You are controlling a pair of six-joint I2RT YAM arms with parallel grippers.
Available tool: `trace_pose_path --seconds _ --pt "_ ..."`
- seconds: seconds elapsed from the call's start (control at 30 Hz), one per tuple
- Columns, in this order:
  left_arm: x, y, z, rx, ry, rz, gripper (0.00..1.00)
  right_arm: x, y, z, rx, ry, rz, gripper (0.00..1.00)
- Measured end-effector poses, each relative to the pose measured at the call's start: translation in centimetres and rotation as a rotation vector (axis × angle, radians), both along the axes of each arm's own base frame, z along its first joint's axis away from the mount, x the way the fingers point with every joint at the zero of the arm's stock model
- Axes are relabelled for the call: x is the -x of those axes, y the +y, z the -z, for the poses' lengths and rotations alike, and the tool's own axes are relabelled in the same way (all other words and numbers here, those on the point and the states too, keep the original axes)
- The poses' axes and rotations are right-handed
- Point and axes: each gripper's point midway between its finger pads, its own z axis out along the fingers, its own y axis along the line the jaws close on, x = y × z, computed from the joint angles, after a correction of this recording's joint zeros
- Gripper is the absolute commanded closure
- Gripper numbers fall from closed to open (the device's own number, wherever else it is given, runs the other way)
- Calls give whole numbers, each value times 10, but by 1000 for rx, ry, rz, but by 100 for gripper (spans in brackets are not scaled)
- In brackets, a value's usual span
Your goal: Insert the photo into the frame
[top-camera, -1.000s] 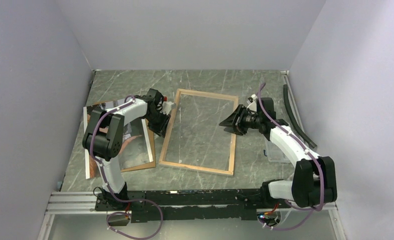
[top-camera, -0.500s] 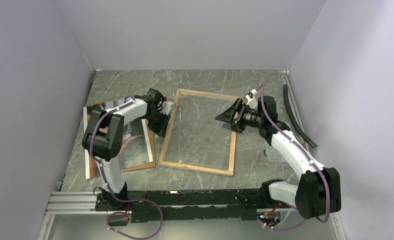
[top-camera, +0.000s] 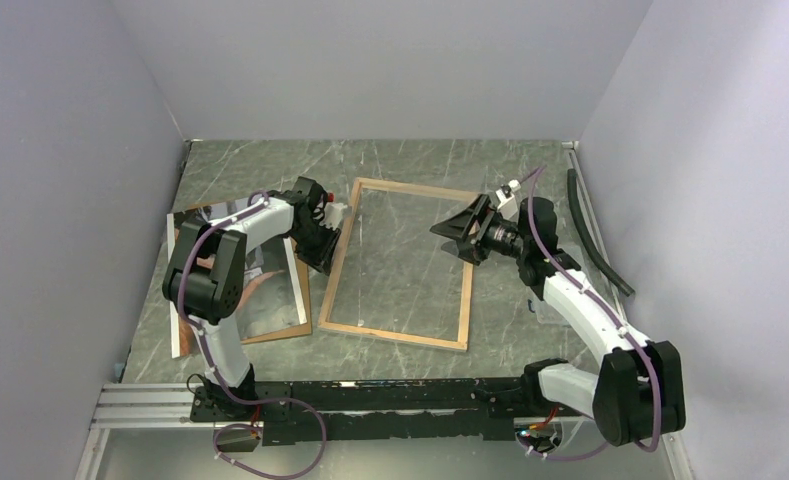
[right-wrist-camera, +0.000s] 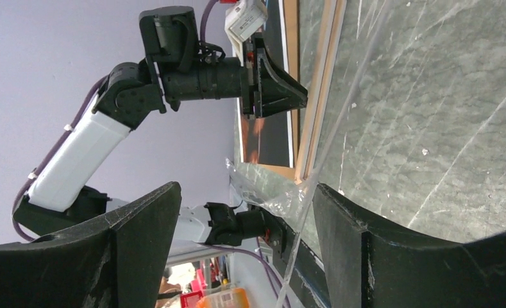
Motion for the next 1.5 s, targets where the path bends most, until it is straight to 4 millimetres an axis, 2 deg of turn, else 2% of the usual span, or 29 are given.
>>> trace_pose_path --seconds 0.17,0.27,0.37,0.6,0.73,0.9,1.1,1.2,1.33,1.43,1.5 --pt "0 0 -3 2 -8 0 68 -2 2 -3 67 0 1 19" --pt "0 0 -5 4 -13 0 68 -6 7 -22 126 -40 -6 18" --pt "-1 0 -7 6 -20 0 68 -6 12 -30 169 -63 0 16" --pt "-1 0 -8 6 -21 1 69 4 27 -11 305 -10 17 13" --pt "-1 0 -8 6 -19 1 69 5 33 -8 349 -16 43 14" --pt "0 0 -8 6 -18 1 69 7 37 -7 395 -25 111 23" --pt "0 0 -8 6 -18 1 70 14 36 -5 464 -22 162 19" --pt "0 0 -8 6 -18 1 70 16 35 -14 493 -29 172 15" --pt "0 0 -8 6 -18 1 70 13 34 -39 509 -75 178 14" --pt "0 0 -8 6 -17 1 70 11 37 -56 504 -108 172 17" --pt "0 0 -8 5 -16 1 70 9 40 -59 507 -118 158 21"
